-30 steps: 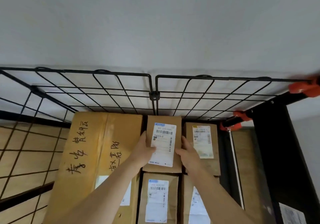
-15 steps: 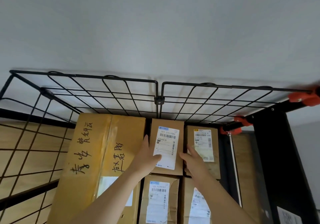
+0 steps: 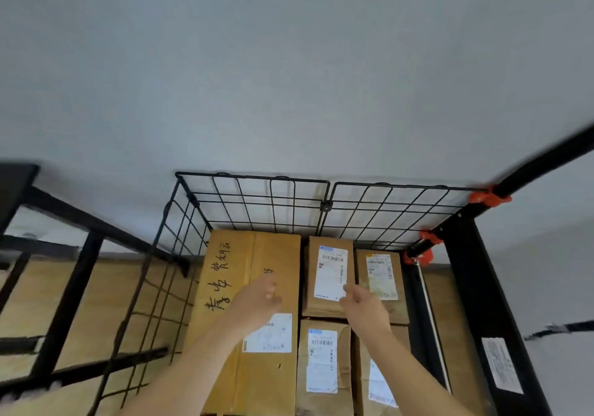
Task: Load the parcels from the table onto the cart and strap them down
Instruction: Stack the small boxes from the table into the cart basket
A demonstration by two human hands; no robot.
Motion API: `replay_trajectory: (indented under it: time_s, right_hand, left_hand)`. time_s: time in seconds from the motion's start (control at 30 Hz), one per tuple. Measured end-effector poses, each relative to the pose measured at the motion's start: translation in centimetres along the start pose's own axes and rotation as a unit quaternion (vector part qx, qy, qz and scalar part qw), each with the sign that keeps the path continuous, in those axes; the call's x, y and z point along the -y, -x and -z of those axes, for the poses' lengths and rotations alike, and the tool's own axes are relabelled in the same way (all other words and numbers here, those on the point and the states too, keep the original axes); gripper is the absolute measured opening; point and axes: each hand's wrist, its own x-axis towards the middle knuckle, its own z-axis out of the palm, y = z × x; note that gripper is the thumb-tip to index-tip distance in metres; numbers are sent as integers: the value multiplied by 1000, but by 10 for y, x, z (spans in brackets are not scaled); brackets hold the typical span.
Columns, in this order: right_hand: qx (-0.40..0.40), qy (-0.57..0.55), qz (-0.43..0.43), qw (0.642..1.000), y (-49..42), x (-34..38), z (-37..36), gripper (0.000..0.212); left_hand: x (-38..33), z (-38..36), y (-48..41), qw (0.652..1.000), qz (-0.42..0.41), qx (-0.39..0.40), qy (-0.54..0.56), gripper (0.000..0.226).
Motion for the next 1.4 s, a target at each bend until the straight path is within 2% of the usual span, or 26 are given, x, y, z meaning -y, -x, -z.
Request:
replay_trajectory:
  time_s: [0.2,0.47,0.7,0.87,1.17,1.4]
  right_hand:
    - [-24,9,93,995,96,52,-12,35]
    - [-34,21,227,973,233,126,-62,27]
    - [-14,11,341,940,335,194,-122,29]
    - [28,2,408,913,399,237,-175,26]
    - [107,-7,454,884,474,303,-251,21]
    - [171,-9,455,874,490,359,-330,11]
  left_hand:
    - [10,57,100,995,-71,-46,-47,48]
    - [47,134,234,968,-155,-187,-56,43]
    - [104,206,335,939,-178,-292,-24,44]
    - [151,251,401,904,-180,-387,19,42]
    - [216,322,479,853,-169,-483,100,32]
    - [274,379,506,834,-132,-522,117,30]
